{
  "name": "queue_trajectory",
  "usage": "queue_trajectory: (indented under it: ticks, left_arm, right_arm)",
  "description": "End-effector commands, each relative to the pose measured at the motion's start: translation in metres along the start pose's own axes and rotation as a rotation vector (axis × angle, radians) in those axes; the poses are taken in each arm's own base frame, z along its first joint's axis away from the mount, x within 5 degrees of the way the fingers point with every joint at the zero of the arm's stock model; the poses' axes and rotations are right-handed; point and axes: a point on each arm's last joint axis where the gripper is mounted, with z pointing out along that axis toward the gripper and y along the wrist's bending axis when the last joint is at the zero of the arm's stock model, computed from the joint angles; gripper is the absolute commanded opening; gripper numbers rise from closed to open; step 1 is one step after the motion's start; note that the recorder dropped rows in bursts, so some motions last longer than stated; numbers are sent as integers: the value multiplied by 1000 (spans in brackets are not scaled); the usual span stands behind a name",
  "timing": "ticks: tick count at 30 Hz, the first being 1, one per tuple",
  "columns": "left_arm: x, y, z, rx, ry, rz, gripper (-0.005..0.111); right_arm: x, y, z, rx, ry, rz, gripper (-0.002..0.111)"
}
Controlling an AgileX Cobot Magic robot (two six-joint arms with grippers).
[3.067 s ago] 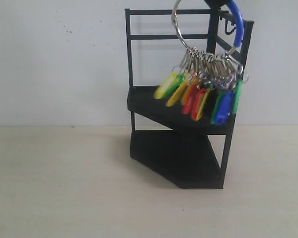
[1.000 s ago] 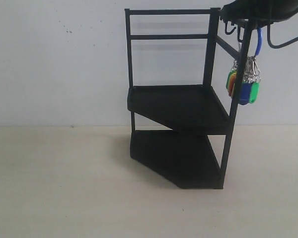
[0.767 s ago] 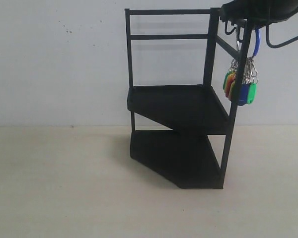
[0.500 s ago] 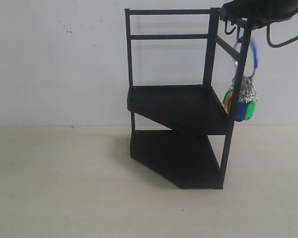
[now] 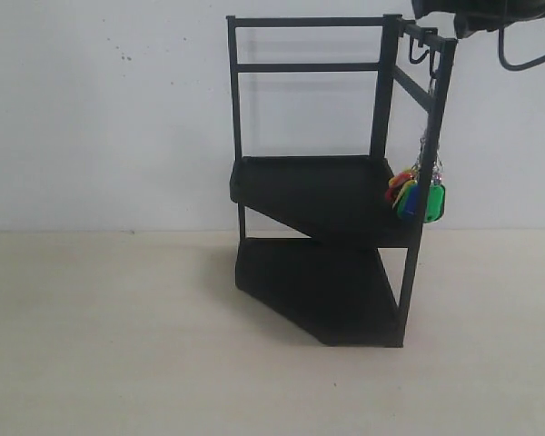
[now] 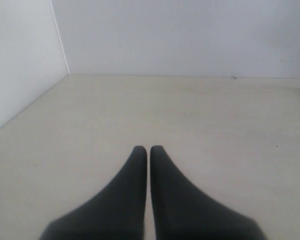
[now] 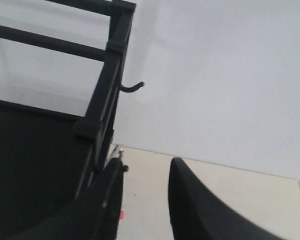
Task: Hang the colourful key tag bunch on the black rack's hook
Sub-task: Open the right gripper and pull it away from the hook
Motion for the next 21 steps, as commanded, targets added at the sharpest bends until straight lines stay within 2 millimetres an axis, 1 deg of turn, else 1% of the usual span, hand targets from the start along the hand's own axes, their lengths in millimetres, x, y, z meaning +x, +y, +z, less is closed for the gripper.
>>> queue_trajectory:
  ticks: [1, 8, 10, 13, 17, 21]
  left_arm:
    - [-1, 0, 0, 2, 0, -5, 4]
    - [-1, 0, 0, 2, 0, -5, 4]
    - [-1, 0, 0, 2, -2, -5, 4]
    - [-1, 0, 0, 2, -2, -5, 4]
    - [-1, 0, 0, 2, -2, -5, 4]
    - [-1, 0, 0, 2, -2, -5, 4]
  right_arm:
    - [-2, -13, -19, 77, 8, -13, 31]
    - [6, -22, -38, 125, 114, -25, 31]
    - [9, -24, -44, 137, 154, -19, 29]
    - [16, -27, -54, 140, 209, -7, 19]
    - [33, -27, -73, 105, 228, 5, 1]
    - [57, -29, -95, 70, 277, 29, 0]
